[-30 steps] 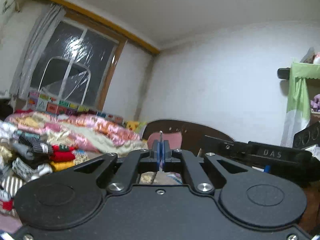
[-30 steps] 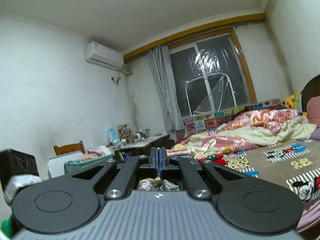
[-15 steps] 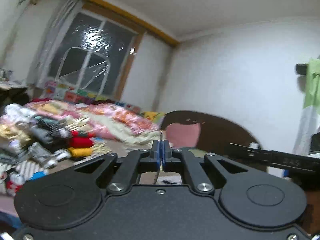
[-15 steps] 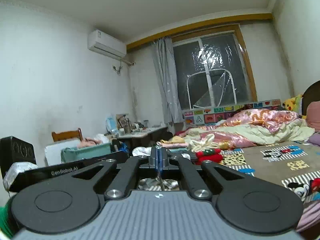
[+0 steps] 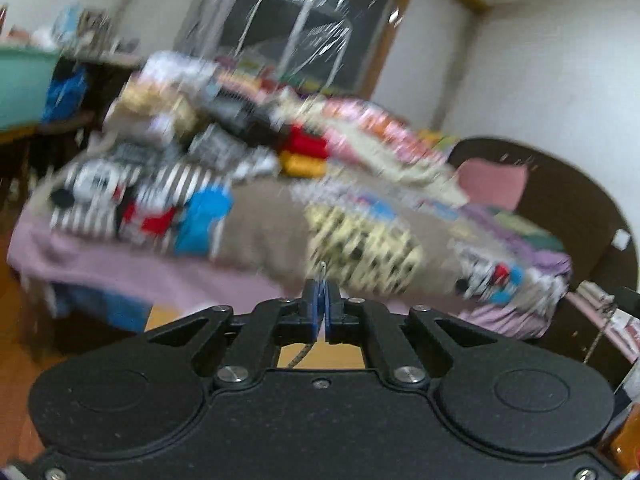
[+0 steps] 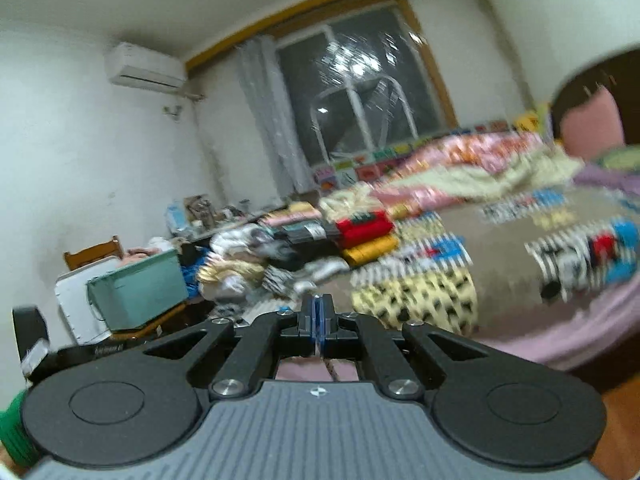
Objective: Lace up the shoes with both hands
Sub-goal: 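Bring both grippers back over the white sneaker and its loose lace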
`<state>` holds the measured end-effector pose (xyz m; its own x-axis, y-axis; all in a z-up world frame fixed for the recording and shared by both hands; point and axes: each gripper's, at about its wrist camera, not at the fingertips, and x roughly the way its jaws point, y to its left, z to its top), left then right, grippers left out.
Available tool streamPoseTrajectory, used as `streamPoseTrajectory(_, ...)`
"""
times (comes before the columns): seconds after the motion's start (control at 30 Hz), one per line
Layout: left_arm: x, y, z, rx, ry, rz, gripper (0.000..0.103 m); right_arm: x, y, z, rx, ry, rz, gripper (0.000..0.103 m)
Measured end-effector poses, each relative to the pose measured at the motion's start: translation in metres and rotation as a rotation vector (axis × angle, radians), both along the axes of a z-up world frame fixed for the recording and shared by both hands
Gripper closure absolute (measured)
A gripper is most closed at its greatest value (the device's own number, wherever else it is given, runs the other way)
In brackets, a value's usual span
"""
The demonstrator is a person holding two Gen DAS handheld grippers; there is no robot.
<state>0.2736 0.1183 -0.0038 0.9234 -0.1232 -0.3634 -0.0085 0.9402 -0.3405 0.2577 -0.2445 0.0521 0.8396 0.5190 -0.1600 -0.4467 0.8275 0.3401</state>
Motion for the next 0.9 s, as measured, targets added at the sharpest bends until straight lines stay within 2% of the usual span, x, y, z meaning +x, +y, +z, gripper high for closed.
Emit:
streamPoseTrajectory(0.13, 0.009, -0.002, -0.051, 0.001, 0.108, 0.013, 0.103, 0.011, -0.006, -0.057, 0.016, 0.081, -0.033, 0.099)
streamPoseTrajectory(0.2, 0.015, -0.005, -0.073, 0.013, 0.157, 0.02, 0.096, 0.016, -0.004, -0.085, 0.022, 0.121, -0.038, 0.099)
streamPoseTrajectory(0.27, 0.017, -0.008, -0.092, 0.038, 0.196, 0.036, 0.048, 0.022, -0.001, -0.111, 0.029, 0.16, -0.035, 0.099)
streamPoseTrajectory(0.3, 0.02, -0.007, -0.1, 0.047, 0.214, 0.032, 0.045, 0.025, 0.002, -0.124, 0.029, 0.179, -0.033, 0.099)
streamPoseTrajectory(0.37, 0.027, -0.009, -0.112, 0.073, 0.255, 0.016, 0.045, 0.027, 0.005, -0.149, 0.032, 0.214, -0.02, 0.099)
streamPoseTrajectory(0.53, 0.033, -0.023, -0.123, 0.111, 0.293, -0.023, 0.045, 0.035, 0.023, -0.2, 0.029, 0.337, 0.037, 0.099)
streamPoseTrajectory(0.7, 0.039, -0.037, -0.134, 0.149, 0.33, -0.061, 0.045, 0.046, 0.051, -0.203, -0.012, 0.343, 0.129, 0.099)
streamPoseTrajectory(0.9, 0.038, -0.052, -0.14, 0.15, 0.349, -0.105, 0.044, 0.048, 0.063, -0.21, -0.027, 0.366, 0.161, 0.099)
